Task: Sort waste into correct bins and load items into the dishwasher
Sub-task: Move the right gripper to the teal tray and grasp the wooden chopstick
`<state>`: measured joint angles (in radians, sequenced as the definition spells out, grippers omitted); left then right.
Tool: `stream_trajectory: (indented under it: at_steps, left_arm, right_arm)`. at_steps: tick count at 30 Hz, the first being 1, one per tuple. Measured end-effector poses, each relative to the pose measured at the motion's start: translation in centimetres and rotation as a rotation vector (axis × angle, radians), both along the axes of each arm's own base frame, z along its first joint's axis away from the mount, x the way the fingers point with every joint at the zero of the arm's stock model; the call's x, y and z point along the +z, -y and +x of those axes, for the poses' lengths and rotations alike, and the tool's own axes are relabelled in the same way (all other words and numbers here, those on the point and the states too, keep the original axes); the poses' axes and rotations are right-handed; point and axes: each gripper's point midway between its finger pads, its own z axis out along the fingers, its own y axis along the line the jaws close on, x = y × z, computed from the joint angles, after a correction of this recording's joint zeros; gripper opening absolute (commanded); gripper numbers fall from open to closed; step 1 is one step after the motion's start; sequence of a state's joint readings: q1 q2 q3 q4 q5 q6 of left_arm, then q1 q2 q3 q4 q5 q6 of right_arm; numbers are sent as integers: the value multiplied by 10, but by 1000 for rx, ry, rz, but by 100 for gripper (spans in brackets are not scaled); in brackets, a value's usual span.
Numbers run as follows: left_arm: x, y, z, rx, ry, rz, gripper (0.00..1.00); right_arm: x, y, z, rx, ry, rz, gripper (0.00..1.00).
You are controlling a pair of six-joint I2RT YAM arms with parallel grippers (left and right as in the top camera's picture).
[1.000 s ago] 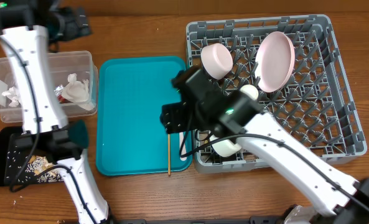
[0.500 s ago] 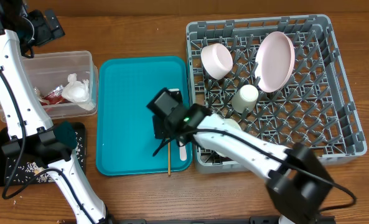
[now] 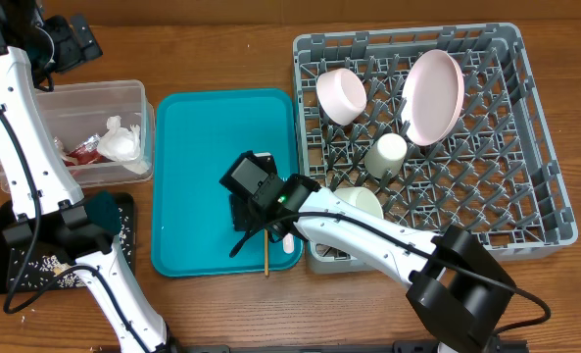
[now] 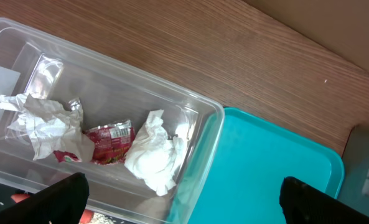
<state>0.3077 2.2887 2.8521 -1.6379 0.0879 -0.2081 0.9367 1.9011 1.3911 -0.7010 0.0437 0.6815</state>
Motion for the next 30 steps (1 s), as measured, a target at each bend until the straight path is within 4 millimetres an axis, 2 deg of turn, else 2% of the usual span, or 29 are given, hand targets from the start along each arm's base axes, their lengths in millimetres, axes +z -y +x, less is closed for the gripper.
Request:
stream_trajectory:
  at_steps: [7,13,19,26,30]
  left_arm:
    - [0,1,0,-2,1,-4,100]
    - [0,1,0,-2,1,-4,100]
    - [0,1,0,-3,1,-4,100]
    - [0,1,0,-3,1,-4,100]
    - [0,1,0,-3,1,-4,100]
  right_arm:
    - [-4,18,-3,-85,40,-105,56]
    - [-5,14,-7,-92,88,-133,56]
    - [-27,19,-6,-113,71,-185,51]
    - [-31,15,-3,-127,81,-174,47]
    - [-41,15,-3,-126,73,-191,43]
